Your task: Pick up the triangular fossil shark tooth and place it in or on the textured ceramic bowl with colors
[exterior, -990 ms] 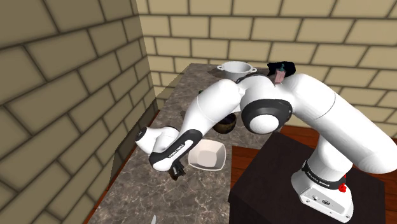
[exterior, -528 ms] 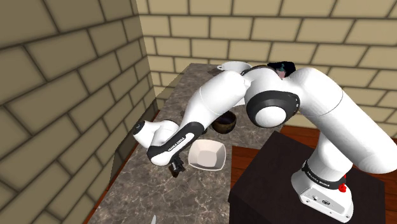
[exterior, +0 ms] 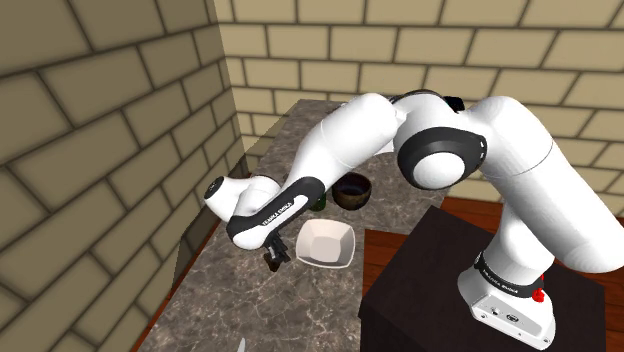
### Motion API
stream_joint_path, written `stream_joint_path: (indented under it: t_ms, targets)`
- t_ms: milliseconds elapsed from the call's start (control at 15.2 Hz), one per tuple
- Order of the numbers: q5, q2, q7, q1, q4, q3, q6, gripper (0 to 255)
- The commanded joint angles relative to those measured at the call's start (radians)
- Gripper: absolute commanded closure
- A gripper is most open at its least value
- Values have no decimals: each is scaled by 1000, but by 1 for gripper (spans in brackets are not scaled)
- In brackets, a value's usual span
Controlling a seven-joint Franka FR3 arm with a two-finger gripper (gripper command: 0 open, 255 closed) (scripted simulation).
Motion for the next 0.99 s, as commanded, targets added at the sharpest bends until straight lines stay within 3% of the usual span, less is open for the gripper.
stream_joint_path:
  t_ms: [0,924]
  targets:
    - [-1,-19,-3,0,-4,-1,-16,255]
    - [-4,-140,-15,5,-9,-5,-130,255]
